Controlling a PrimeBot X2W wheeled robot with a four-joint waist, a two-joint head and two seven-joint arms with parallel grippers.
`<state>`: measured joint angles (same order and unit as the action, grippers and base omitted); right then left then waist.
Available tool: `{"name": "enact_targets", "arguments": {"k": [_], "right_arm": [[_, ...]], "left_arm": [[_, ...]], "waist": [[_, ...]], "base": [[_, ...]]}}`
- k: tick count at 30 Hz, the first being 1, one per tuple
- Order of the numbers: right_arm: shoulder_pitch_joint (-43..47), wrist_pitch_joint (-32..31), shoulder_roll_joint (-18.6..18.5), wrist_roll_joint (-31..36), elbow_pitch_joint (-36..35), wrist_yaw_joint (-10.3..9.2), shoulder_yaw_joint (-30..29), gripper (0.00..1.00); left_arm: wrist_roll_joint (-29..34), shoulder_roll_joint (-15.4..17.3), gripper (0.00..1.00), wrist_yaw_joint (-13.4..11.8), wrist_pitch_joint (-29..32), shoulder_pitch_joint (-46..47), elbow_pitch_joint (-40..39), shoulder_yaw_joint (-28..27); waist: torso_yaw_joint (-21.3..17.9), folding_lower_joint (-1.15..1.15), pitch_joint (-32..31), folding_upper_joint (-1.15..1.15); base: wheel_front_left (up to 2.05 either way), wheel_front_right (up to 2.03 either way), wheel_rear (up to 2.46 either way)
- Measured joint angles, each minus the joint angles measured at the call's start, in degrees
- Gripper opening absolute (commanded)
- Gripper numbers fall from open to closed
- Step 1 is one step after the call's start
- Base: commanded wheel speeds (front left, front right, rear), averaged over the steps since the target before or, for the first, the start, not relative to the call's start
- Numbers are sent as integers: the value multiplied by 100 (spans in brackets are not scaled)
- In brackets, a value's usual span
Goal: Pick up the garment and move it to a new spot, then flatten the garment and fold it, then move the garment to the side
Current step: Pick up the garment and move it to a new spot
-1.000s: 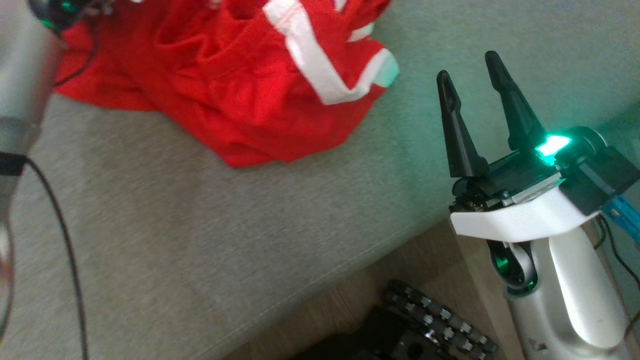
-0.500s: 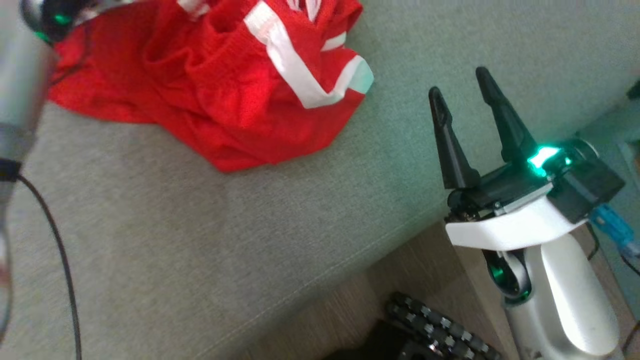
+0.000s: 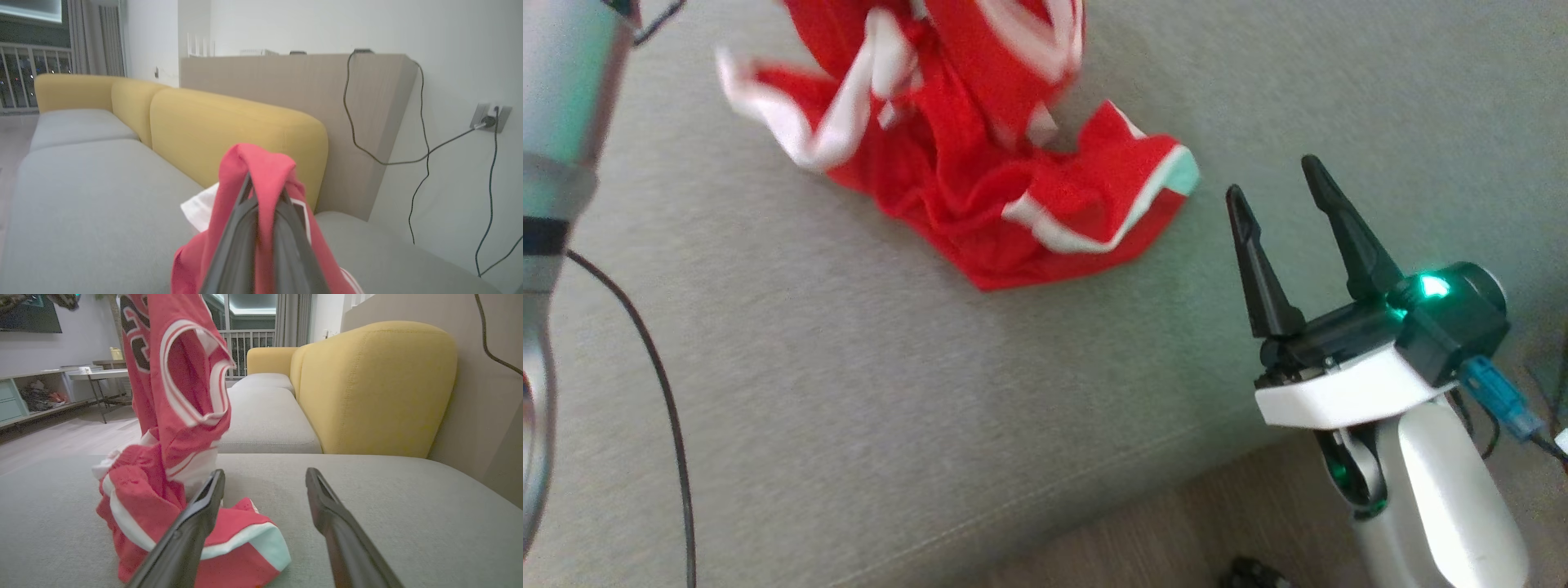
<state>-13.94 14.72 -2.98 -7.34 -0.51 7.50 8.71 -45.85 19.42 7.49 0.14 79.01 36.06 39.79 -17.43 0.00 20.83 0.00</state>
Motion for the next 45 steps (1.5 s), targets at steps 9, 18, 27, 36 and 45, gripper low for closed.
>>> {"name": "enact_targets", "arguments": {"k": [9,18,27,36,45], "right_arm": [[201,0,-1,310,60,0,-88,100],[367,-1,-2,570,91,0,-164,100],[344,-1,-2,772,57,0,-205,100],[271,-1,-2,882,9,0,-310,100],[37,0,-3,988,-57,0,-289,100]], "left_arm": [[-99,445,0,-285,-537,38,-203,-513],[-307,1256,0,-541,-734,-269,-679,-1053],[-905,1861,0,-756,-977,-1642,-711,-1600],[-1497,1847,0,-745,-1118,-3369,-497,-1796],[-1599,1282,0,-520,-1337,-3990,297,-1673]], "waist": [[755,0,-563,0],[1533,0,-837,0],[2110,0,-848,0],[2213,0,-595,0],[1956,0,-289,0]], "base": [[0,0,0],[0,0,0],[0,0,0],[0,0,0],[0,0,0]]}}
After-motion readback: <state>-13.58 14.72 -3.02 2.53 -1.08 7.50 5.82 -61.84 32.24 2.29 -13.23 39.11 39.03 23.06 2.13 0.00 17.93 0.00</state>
